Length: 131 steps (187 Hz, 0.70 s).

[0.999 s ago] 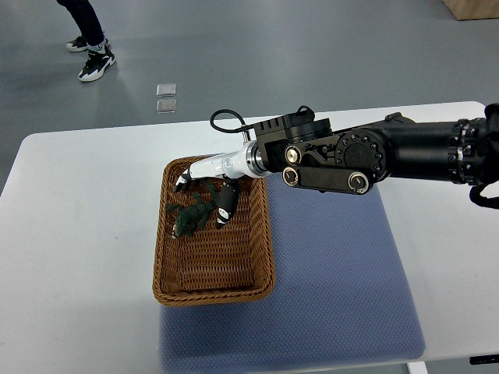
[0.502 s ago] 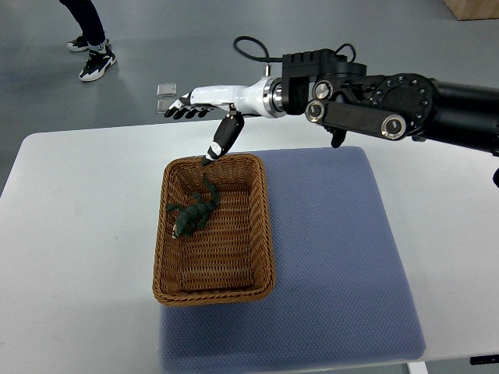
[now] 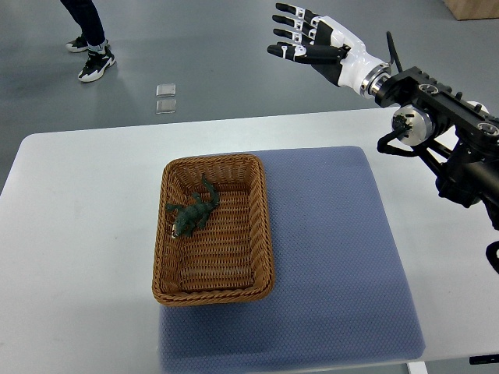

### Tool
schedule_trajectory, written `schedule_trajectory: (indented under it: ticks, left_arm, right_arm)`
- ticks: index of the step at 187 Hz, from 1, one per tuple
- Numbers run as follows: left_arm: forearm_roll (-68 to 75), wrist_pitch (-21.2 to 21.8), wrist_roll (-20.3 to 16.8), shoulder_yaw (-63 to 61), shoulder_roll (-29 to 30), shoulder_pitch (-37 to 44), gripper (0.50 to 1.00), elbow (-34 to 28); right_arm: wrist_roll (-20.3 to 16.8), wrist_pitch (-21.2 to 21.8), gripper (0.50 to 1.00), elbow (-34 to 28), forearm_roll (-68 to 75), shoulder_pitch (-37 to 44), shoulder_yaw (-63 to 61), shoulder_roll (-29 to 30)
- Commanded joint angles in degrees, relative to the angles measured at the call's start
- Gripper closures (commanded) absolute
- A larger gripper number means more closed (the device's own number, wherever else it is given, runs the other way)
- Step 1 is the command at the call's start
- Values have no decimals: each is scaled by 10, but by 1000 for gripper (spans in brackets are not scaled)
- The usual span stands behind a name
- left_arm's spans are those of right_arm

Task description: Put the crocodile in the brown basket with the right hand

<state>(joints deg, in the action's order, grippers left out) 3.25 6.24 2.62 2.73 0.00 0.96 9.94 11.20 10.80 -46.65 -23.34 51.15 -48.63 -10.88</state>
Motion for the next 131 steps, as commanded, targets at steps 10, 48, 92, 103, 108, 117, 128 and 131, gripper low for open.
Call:
schedule_trajectory:
  ticks: [10, 48, 92, 103, 108, 117, 128, 131]
  left_arm:
    - [0, 0, 0, 0, 0, 0, 500, 0]
    - [0, 0, 0, 0, 0, 0, 500, 0]
    - [0, 0, 0, 0, 0, 0, 500, -2]
    - [0, 0, 0, 0, 0, 0, 500, -3]
    - [0, 0, 0, 0, 0, 0, 500, -3]
    - [0, 0, 0, 0, 0, 0, 500, -4]
    - [0, 0, 0, 0, 0, 0, 500, -4]
    - [0, 0, 0, 0, 0, 0, 500, -4]
  right_arm:
    - [24, -3, 572, 37, 74, -56, -81, 29]
    - [25, 3, 572, 77, 201, -100, -122, 38]
    - [25, 6, 572, 83, 244, -133, -122, 46]
    - [25, 6, 572, 83, 244, -136, -122, 53]
    - [25, 6, 572, 83, 244, -137, -122, 54]
    - [25, 6, 572, 83, 244, -140, -122, 55]
    - [25, 6, 572, 83, 244, -140, -122, 55]
    - [25, 6, 572, 83, 244, -141, -122, 55]
